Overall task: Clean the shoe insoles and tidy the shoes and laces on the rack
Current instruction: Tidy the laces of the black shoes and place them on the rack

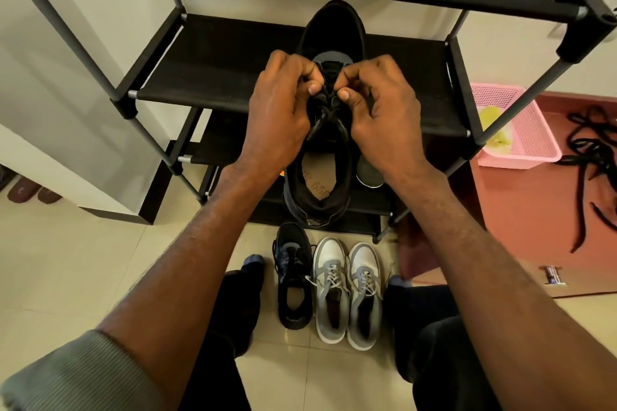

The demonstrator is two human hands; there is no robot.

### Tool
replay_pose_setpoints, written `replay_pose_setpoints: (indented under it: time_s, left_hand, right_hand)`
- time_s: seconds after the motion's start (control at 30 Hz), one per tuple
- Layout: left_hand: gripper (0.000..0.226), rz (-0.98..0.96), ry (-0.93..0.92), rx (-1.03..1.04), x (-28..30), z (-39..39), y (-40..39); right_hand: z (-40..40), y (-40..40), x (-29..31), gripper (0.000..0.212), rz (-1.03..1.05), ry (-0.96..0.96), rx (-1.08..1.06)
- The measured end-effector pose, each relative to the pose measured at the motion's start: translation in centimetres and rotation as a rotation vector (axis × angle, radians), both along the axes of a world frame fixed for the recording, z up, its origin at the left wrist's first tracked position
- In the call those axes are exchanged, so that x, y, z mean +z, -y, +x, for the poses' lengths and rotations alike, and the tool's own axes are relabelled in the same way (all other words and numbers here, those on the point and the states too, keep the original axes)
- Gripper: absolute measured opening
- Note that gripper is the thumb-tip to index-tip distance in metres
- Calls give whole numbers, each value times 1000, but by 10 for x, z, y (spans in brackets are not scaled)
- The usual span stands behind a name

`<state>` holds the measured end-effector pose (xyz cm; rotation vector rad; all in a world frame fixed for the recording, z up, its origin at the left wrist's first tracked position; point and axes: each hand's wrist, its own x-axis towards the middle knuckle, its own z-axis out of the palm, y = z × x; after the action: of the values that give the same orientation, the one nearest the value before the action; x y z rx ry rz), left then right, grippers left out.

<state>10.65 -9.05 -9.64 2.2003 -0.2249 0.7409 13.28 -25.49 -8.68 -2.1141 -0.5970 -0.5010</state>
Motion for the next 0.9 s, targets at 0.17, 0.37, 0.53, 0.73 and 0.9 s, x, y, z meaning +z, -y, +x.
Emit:
replay_pose_setpoints:
  time_s: [0.17, 0.37, 0.53, 0.73, 0.9]
  left_hand:
    - [12, 4, 1, -6, -1, -1, -1]
    - [16, -100, -78, -164, 10, -12, -14]
    - [22, -79, -172, -228, 9, -27, -19]
    - [16, -175, -134, -124, 9, -18, -9]
    - [13, -217, -135, -90, 10, -14, -4]
  right_hand:
    - [3, -6, -1, 16, -88, -13, -42]
    - [4, -8, -3, 13, 23, -117, -43]
    - [3, -3, 1, 18, 70, -127, 18]
    - [1, 13, 6, 24, 161, -209, 142]
    - [-2, 15, 5, 22, 157, -201, 167]
